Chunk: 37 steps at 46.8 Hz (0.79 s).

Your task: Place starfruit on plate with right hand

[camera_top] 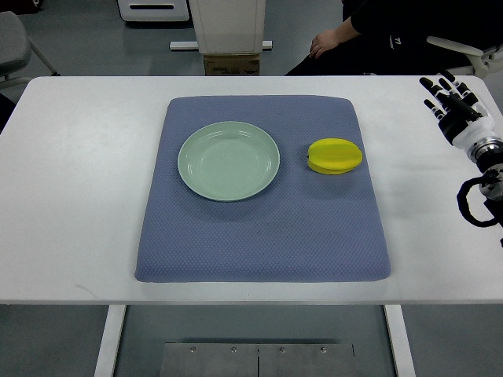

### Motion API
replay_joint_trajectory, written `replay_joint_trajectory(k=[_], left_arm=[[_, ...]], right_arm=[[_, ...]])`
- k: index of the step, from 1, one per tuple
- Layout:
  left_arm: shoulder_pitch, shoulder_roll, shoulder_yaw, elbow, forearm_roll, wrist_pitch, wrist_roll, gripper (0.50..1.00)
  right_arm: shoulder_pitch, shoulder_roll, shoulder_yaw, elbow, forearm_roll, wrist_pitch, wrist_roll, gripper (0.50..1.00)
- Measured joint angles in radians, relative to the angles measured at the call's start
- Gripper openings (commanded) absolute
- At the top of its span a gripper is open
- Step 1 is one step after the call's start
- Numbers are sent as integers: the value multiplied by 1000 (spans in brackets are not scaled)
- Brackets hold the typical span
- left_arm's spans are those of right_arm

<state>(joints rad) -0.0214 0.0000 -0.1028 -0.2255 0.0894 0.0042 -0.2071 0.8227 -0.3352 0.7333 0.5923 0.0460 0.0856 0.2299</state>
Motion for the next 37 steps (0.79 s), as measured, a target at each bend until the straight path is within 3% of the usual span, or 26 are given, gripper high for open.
replay_joint_trajectory(k=[27, 37], left_arm=[[0, 0, 0, 0, 0, 0, 0, 1000], [0, 0, 0, 0, 0, 0, 0, 1000]], right_arm=[[17, 0, -44, 0, 0, 4, -21, 1000], [53, 1, -44, 0, 0, 12, -82, 1000]])
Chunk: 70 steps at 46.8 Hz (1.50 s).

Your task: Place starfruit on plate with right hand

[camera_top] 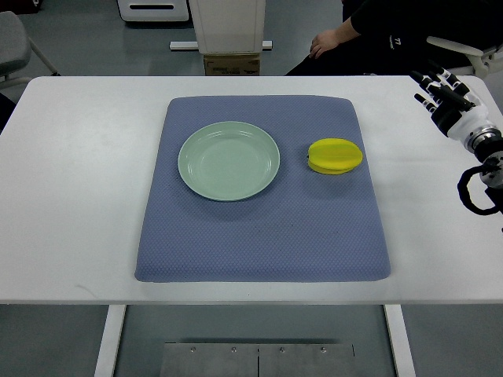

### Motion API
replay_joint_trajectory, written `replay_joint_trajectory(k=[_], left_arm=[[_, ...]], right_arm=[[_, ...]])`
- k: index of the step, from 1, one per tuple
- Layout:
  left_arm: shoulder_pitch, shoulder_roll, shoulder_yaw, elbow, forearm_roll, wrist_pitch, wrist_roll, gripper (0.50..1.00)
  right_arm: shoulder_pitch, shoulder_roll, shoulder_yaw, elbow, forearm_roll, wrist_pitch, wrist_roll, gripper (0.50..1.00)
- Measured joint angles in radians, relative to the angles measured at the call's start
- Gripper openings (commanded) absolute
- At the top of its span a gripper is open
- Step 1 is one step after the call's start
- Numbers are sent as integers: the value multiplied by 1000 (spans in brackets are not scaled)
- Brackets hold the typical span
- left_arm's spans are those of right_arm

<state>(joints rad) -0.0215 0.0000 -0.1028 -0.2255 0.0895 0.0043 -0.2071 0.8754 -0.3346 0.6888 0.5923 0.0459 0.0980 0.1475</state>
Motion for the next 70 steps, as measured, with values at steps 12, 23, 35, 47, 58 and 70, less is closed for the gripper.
replay_joint_trajectory(k=[12, 23, 35, 47, 58, 70], left_arm=[[0, 0, 0, 0, 0, 0, 0, 1000], [0, 0, 0, 0, 0, 0, 0, 1000], [0, 0, 0, 0, 0, 0, 0, 1000], [0, 0, 0, 0, 0, 0, 0, 1000], [0, 0, 0, 0, 0, 0, 0, 1000], [0, 0, 0, 0, 0, 0, 0, 1000]], right_arm=[[17, -3, -6, -1, -7, 20, -40, 1000], [24, -2, -39, -9, -8, 25, -63, 1000], [28, -7, -42, -12, -9, 11, -72, 1000], [56, 2, -42, -37, -9, 14, -139, 1000], [59, 20, -34, -40, -6, 21, -106, 1000], [58, 41, -38, -24, -5, 37, -76, 1000]])
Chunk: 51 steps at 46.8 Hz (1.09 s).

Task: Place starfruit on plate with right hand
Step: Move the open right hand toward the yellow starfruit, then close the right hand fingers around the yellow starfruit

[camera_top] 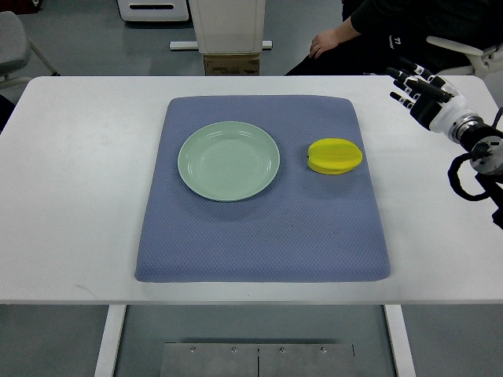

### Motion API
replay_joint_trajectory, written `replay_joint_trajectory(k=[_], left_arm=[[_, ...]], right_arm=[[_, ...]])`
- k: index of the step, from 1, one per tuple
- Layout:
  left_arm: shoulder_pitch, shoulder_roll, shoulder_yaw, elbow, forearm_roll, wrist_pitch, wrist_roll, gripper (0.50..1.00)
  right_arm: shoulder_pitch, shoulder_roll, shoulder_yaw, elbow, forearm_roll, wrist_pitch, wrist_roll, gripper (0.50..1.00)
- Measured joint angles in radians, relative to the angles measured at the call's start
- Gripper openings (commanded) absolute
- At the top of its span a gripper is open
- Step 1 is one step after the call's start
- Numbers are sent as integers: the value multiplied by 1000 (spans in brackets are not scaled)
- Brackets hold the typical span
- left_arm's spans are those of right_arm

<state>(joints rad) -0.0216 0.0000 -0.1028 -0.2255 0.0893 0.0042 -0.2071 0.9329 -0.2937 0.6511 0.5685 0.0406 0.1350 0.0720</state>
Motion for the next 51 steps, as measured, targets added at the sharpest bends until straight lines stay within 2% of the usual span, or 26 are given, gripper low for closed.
replay_joint_trajectory(k=[5, 12, 23, 29, 39, 51], left_arm=[[0, 0, 0, 0, 0, 0, 0, 1000], [0, 0, 0, 0, 0, 0, 0, 1000], [0, 0, 0, 0, 0, 0, 0, 1000], [0, 0, 0, 0, 0, 0, 0, 1000], [0, 0, 0, 0, 0, 0, 0, 1000], [0, 0, 0, 0, 0, 0, 0, 1000]], right_arm=[[-10, -11, -38, 60, -28, 2, 85, 1000], [-14, -70, -149, 174, -140, -3, 170, 1000], [-17, -190, -267, 391, -297, -18, 230, 1000], [-19, -196, -326, 404, -410, -66, 265, 998], [-10, -184, -483, 405, -542, -199, 317, 998], [50, -165, -633, 405, -558, -332, 324, 998]])
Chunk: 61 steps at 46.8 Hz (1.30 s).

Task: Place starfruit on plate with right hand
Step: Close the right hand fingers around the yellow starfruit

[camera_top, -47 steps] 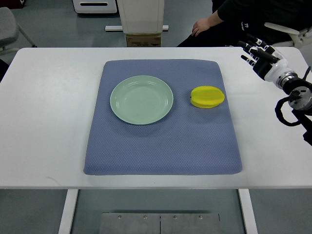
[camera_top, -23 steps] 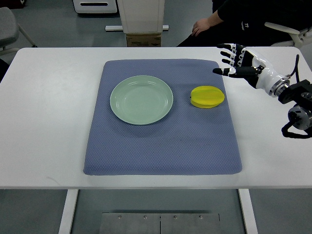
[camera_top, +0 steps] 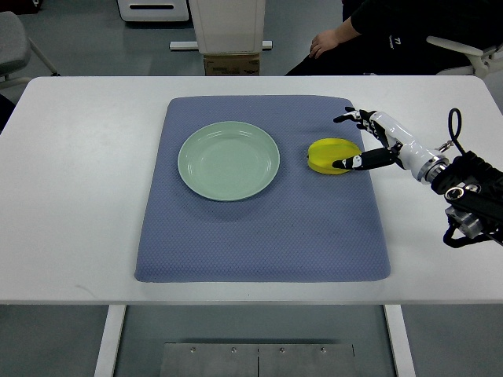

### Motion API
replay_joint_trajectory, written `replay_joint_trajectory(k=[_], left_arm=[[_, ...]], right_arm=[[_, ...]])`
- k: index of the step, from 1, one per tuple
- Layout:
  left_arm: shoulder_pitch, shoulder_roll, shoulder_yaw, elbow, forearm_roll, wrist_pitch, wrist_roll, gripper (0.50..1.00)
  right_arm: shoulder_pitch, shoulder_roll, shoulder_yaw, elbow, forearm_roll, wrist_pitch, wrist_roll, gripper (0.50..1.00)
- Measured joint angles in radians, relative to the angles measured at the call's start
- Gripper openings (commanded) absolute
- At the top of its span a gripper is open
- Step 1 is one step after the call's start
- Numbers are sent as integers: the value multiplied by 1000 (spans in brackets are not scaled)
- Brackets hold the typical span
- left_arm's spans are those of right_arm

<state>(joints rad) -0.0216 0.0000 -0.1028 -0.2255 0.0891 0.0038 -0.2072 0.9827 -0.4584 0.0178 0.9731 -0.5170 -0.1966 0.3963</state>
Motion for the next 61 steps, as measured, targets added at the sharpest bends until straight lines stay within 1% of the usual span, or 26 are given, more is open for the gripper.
replay_joint_trajectory(k=[4, 8, 24, 33, 36, 38, 40, 42, 48, 49, 50, 61], left_arm=[[0, 0, 0, 0, 0, 0, 0, 1000], [0, 0, 0, 0, 0, 0, 0, 1000], [0, 0, 0, 0, 0, 0, 0, 1000], [0, 0, 0, 0, 0, 0, 0, 1000], [0, 0, 0, 0, 0, 0, 0, 1000], [0, 0, 0, 0, 0, 0, 0, 1000], [0, 0, 0, 0, 0, 0, 0, 1000], [0, 0, 0, 0, 0, 0, 0, 1000], [0, 0, 0, 0, 0, 0, 0, 1000], [0, 0, 0, 0, 0, 0, 0, 1000], [0, 0, 0, 0, 0, 0, 0, 1000], [0, 0, 0, 0, 0, 0, 0, 1000]], right_arm=[[18, 12, -43, 0, 0, -30, 0, 993], [21, 21, -64, 0, 0, -45, 0, 970], [29, 51, -102, -20, 0, -48, -11, 943], [33, 76, -113, -43, 0, -62, -14, 908], [33, 77, -113, -45, 1, -62, -18, 874], [33, 78, -113, -47, 1, -63, -21, 866], [33, 79, -113, -48, 2, -63, -25, 837], [32, 80, -113, -48, 1, -63, -28, 797], [32, 80, -138, -49, 0, -62, -28, 609], [35, 80, -150, -49, 0, -62, -28, 565], [40, 80, -159, -49, 0, -62, -28, 502], [66, 81, -184, -47, 16, -59, -29, 500]])
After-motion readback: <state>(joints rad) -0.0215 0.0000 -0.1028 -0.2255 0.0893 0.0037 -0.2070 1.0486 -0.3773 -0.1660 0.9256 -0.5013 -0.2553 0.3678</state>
